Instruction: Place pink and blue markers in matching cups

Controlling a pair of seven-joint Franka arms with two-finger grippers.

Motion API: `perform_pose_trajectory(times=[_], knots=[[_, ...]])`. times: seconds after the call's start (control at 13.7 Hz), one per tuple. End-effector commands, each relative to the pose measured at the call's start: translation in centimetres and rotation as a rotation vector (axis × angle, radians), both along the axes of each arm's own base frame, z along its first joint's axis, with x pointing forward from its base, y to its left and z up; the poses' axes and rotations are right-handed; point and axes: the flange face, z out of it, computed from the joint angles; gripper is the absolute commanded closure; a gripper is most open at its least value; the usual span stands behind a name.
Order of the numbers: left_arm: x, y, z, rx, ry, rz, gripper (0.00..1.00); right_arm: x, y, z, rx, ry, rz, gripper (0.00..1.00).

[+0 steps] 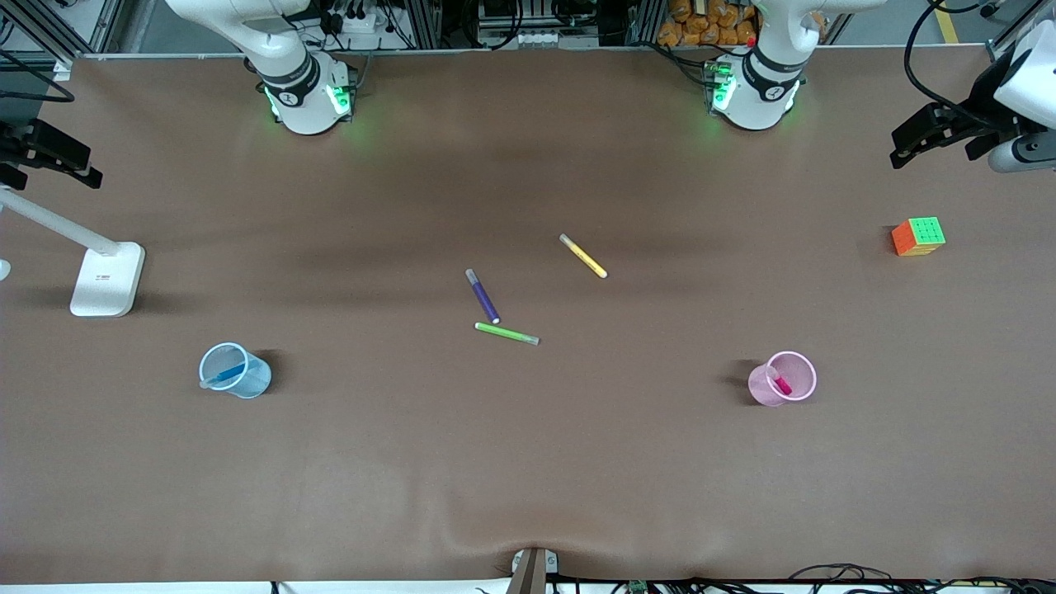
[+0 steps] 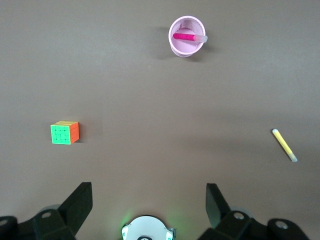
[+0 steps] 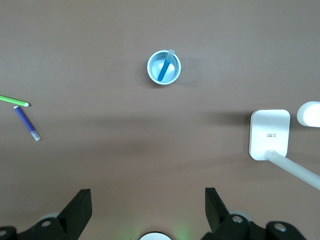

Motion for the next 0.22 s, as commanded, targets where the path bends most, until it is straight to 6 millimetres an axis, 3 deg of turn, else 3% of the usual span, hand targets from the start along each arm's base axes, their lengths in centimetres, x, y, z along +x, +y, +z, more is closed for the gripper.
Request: perform_pose_trajectory(times=[0.0, 0.15], knots=[[-0.02, 0.11, 0.50, -0.005, 0.007, -0.018, 0.00, -0.10, -0.01, 0.09, 0.000, 0.000, 0.011, 0.00], [-0.02, 0.11, 0.50, -0.005, 0.007, -0.018, 0.00, -0.11, -0.17, 0.09, -0.001, 0.000, 0.006, 0.00]])
